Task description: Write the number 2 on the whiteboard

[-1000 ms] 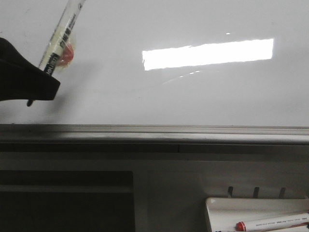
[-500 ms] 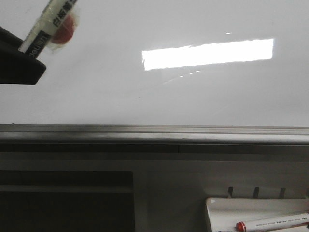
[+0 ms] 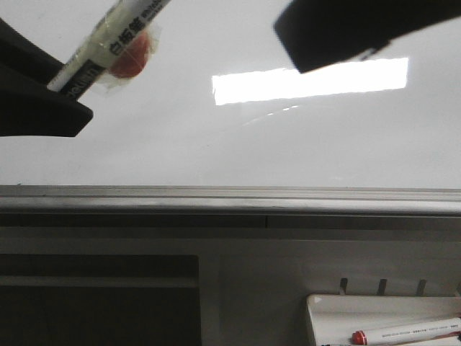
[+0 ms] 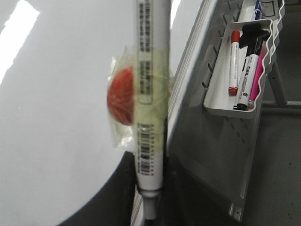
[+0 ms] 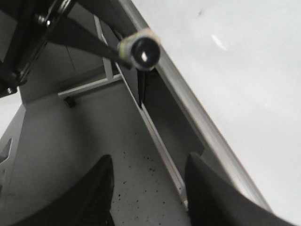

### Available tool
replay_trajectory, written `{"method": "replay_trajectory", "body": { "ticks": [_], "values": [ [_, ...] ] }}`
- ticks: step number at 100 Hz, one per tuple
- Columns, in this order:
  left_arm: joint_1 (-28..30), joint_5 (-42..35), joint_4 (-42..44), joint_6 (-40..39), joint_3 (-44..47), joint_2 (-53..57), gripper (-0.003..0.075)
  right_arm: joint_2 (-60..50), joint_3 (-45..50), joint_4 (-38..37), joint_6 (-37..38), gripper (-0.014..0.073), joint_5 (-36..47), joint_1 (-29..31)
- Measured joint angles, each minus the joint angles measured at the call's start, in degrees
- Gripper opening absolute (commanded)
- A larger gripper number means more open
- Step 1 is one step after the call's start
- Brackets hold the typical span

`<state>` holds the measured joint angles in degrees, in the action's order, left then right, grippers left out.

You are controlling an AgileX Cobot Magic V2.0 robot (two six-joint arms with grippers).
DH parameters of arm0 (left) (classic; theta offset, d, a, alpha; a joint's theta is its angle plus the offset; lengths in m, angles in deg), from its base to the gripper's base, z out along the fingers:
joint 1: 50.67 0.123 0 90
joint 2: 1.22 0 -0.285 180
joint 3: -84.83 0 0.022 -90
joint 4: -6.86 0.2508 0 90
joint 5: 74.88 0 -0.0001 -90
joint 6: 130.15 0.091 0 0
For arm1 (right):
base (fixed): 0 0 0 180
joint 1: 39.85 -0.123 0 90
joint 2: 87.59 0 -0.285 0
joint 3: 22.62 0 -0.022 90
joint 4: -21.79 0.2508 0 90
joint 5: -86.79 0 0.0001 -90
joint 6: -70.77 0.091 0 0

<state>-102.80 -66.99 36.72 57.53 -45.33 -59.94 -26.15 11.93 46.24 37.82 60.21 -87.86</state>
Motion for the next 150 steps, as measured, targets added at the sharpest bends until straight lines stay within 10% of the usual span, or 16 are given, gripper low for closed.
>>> {"method": "replay_trajectory", "body": {
  "ticks": [150],
  "values": [
    [0.0, -5.8, 0.2, 0.0, 4.7, 0.0, -0.0020, 17.2, -11.8, 0.1, -1.7, 0.0253, 2.2, -5.6]
  ]
}}
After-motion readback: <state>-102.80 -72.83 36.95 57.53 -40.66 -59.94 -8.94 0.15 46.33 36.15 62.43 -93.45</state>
